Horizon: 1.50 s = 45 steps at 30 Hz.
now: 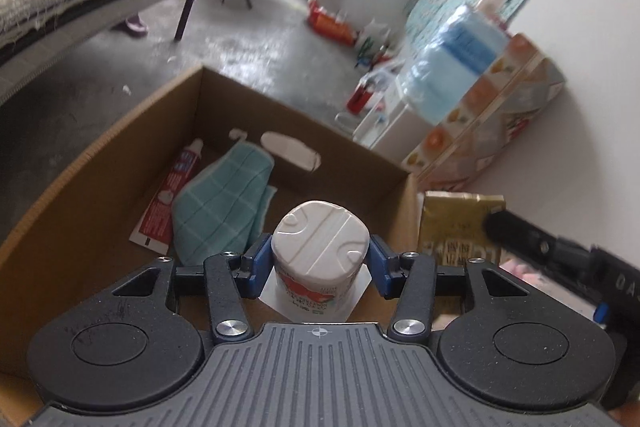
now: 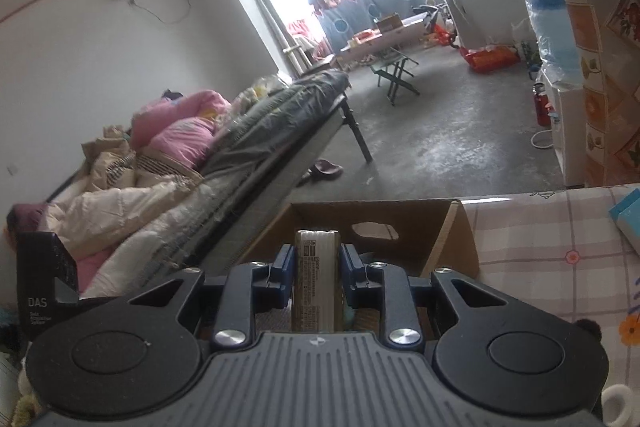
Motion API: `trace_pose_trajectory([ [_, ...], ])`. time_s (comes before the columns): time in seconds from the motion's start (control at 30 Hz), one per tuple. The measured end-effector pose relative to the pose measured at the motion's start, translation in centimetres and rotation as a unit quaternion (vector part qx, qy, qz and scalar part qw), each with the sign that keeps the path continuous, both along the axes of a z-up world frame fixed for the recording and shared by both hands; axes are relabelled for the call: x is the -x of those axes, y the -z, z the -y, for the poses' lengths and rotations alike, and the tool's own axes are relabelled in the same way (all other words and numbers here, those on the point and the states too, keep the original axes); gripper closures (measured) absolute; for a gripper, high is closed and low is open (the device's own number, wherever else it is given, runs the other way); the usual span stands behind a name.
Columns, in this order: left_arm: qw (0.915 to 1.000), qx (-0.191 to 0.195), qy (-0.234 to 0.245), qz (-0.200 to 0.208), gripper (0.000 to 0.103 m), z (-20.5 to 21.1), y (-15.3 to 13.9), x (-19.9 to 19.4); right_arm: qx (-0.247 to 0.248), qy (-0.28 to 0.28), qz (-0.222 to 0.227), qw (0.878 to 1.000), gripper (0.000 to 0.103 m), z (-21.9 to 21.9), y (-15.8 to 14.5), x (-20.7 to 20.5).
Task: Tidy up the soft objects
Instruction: 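Carry the cream jar and soap box over the box and lower them, then open both grippers to drop the cream jar and soap box in the box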
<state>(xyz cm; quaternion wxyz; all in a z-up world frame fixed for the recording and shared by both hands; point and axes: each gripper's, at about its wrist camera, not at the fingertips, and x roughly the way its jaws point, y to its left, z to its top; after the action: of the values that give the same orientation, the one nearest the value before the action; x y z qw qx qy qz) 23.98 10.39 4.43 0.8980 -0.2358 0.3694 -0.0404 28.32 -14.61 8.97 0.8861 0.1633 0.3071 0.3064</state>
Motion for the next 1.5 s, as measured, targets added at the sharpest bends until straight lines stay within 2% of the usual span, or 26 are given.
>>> trace_pose_trajectory([
  [0.13,0.9993,-0.013,0.010,-0.034,0.054,0.6,1.8,-2.2,0.056,-0.006,-0.012,0.998,0.076,-2.8,1.4,-3.0],
  [0.4,0.9962,-0.033,0.041,-0.069,0.054,2.4,4.4,-5.2,0.147,-0.020,-0.010,0.989,0.076,-7.4,3.3,-6.4],
  [0.53,0.9941,-0.041,0.050,-0.087,0.053,3.2,5.6,-6.1,0.177,-0.025,-0.014,0.984,0.076,-8.6,3.9,-7.6],
  [0.7,0.9913,-0.043,0.054,-0.112,0.053,3.6,7.3,-6.9,0.195,-0.027,-0.039,0.980,0.076,-8.9,5.0,-8.8],
  [0.77,0.9920,-0.043,0.058,-0.104,0.053,3.6,7.4,-6.8,0.200,-0.025,-0.051,0.978,0.076,-8.9,5.4,-9.2],
  [0.97,0.9923,-0.023,0.066,-0.102,0.050,3.3,7.5,-6.8,0.197,-0.010,-0.072,0.978,0.074,-8.1,5.9,-9.9],
  [1.13,0.9952,-0.012,0.056,-0.079,0.047,2.9,6.7,-6.2,0.190,-0.003,-0.074,0.979,0.074,-7.4,5.5,-9.8],
  [1.5,0.9987,0.011,0.017,-0.047,0.036,1.4,3.9,-4.5,0.098,0.005,-0.036,0.995,0.071,-2.8,1.1,-6.6],
])
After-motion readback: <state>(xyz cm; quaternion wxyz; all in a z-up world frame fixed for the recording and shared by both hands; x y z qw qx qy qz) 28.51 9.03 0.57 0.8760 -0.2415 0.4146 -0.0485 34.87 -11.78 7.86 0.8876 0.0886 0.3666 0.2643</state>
